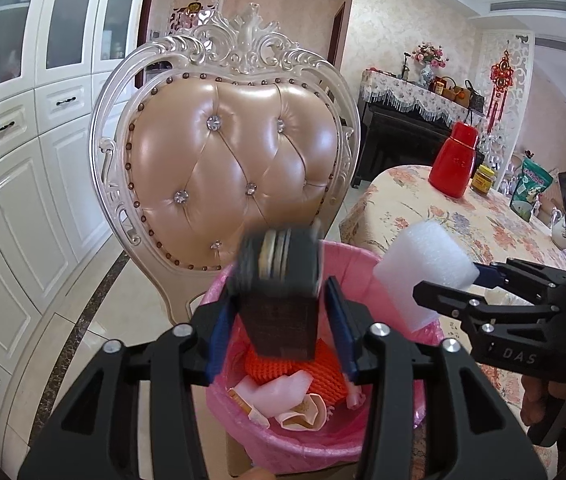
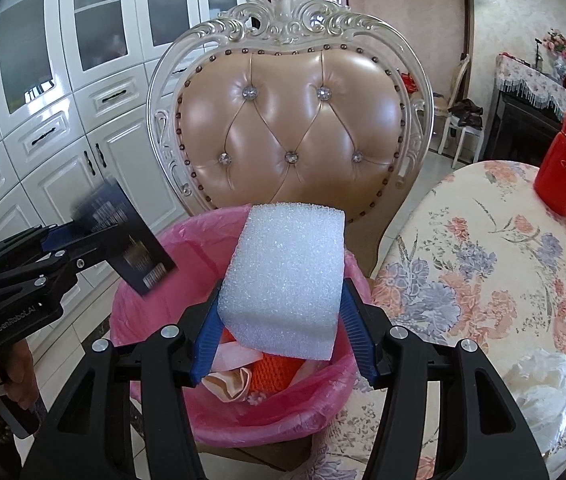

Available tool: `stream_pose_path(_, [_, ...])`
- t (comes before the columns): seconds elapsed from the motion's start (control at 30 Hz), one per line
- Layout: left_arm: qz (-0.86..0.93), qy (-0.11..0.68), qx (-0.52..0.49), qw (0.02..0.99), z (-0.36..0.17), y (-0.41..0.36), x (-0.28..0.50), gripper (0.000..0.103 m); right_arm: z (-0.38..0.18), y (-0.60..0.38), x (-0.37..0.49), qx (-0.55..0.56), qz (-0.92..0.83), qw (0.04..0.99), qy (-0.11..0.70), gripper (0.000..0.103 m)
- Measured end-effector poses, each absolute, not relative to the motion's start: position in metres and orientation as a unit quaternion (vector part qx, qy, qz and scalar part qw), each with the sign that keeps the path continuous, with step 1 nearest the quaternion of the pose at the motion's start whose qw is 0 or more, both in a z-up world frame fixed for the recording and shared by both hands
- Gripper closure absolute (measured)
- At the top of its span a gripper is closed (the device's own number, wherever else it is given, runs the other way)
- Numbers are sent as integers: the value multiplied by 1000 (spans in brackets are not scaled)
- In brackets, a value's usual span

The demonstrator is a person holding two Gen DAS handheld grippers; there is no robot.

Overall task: Collect trash
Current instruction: 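Open the left tool over the bin while the right tool drops the foam block in, then move both open tools back to the table toward the crumpled white tissue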

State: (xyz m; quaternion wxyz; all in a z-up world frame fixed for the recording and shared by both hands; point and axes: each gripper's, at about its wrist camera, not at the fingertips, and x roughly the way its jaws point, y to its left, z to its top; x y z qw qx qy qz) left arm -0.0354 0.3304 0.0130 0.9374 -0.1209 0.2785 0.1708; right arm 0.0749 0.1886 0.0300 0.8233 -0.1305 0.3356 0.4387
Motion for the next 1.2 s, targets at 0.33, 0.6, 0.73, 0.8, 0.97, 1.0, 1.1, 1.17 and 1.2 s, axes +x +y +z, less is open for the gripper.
stream_pose_path(0.33, [175,278,-124,936,12,331,-37,48,27,189,77,-132,434,824,339,37])
stream_pose_path(0.6, [174,275,-123,937,16,326,-40,45,30,173,76,-124,428,830,335,33])
stream_pose_path(0.73, [170,274,-121,939,19,320,-38,43,35,156,77,-118,419,838,330,33])
stream_pose_path(0.8, [166,274,-120,940,20,316,-37,43,38,145,78,-114,412,843,327,32])
stream_pose_path(0.97, [152,272,-113,943,24,298,-31,43,45,113,82,-107,389,858,318,32])
stream_pose_path(1.0, [151,272,-112,944,25,295,-30,43,46,107,83,-106,385,860,317,32])
stream_pose_path(1.1, [141,270,-108,946,27,282,-27,42,49,84,86,-99,370,869,315,32])
stream_pose_path(1.17, [135,269,-104,948,29,273,-23,42,50,70,89,-96,360,873,313,32])
stream_pose_path(1.2, [131,269,-102,949,30,269,-22,42,50,60,90,-95,353,877,312,31])
